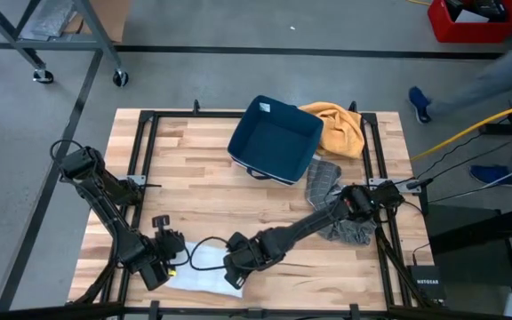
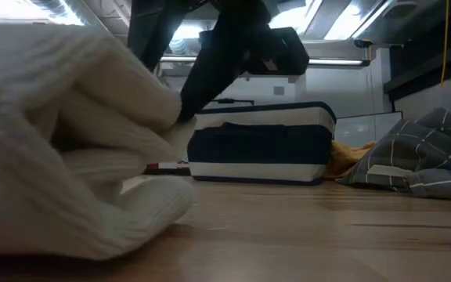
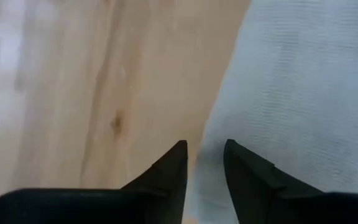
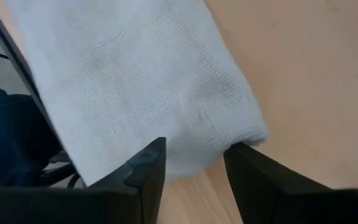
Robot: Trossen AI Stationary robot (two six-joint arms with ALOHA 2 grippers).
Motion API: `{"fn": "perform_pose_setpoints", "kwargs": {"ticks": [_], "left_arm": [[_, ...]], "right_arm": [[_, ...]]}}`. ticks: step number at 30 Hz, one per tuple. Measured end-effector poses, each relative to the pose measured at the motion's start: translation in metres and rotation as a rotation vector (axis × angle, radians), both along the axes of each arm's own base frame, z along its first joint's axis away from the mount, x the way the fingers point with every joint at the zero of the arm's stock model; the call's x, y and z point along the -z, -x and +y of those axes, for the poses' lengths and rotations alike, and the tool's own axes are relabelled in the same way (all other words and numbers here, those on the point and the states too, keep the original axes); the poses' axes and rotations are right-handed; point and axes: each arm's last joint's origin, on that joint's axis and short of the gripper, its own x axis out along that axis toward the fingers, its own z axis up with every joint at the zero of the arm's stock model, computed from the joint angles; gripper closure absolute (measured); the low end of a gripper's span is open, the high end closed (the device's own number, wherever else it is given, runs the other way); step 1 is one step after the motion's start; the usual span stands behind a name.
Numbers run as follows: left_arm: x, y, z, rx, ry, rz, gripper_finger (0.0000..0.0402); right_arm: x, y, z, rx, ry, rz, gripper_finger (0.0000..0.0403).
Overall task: Fold towel
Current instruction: Fold the white patterned towel, then move the blue laundry bin to the top left
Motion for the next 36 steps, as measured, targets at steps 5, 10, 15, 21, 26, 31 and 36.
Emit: {"fn": "perform_pose_setpoints", "kwargs": {"ticks": [5,10,15,21,26,31,36], "left_arm": [[-0.001,0.002,0.003,-0.014,-0.031,0.016,0.0339],[-0.015,-0.001,0.001,-0.008,-0.057,-0.021,0.0367],[-0.038,-0.004,0.001,0.021,-0.151,-0.071,0.0395],[-0.052,-0.009,-0.009,0.099,-0.121,-0.101,0.0396],[-0.054,-0.014,-0.023,0.199,-0.051,-0.162,0.0399],[-0.057,-0.022,-0.035,0.300,0.016,-0.238,0.0398],[-0.060,-0.030,-0.039,0.329,0.050,-0.281,0.0397]], "right_arm": [[-0.013,-0.002,0.003,-0.008,-0.024,-0.035,0.0238],[-0.027,-0.005,0.004,-0.006,-0.044,-0.086,0.0238],[-0.034,-0.006,0.004,-0.021,-0.019,-0.114,0.0237],[-0.035,0.000,-0.001,0.003,0.062,-0.067,0.0237],[-0.030,0.009,-0.006,0.034,0.111,0.037,0.0237],[-0.029,0.011,-0.008,0.038,0.126,0.071,0.0237],[-0.032,0.007,-0.003,0.005,0.110,0.009,0.0237]]}}
